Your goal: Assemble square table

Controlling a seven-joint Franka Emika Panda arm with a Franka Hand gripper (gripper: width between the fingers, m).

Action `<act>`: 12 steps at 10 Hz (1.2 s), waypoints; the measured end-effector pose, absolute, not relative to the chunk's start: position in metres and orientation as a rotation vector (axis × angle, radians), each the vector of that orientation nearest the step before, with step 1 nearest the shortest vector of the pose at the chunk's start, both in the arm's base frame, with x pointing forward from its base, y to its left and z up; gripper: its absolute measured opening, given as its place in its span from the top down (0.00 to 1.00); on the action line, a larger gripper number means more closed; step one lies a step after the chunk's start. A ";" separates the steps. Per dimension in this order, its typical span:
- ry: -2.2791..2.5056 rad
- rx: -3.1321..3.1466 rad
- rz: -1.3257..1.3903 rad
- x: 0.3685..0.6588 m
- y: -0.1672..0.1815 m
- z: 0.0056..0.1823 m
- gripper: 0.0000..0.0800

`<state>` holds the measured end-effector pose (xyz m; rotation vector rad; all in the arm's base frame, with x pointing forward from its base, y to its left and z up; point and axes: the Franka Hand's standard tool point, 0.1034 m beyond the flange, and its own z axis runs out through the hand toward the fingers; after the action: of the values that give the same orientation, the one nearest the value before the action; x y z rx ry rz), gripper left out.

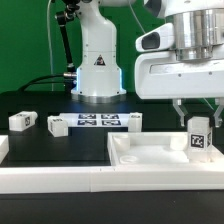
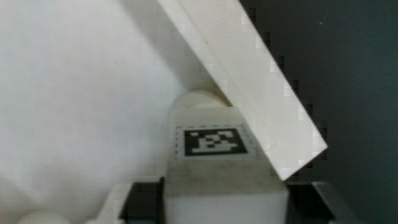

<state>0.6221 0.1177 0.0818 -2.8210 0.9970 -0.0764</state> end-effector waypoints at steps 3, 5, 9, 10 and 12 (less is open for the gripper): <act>1.335 -2.656 -0.033 0.622 0.120 0.082 0.64; 1.469 -2.575 -0.016 0.622 0.120 0.082 0.64; 1.460 -2.575 -0.010 0.621 0.121 0.081 0.38; 1.397 -2.632 0.018 0.619 0.124 0.082 0.25; 1.063 -2.786 -0.023 0.622 0.122 0.083 0.20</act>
Offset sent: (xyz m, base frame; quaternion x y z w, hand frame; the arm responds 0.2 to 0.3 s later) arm -0.0012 -0.0003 -0.0010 -0.0080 0.0016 0.1276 0.9918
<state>0.6219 0.1224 0.0834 -2.7858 1.0626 -0.0226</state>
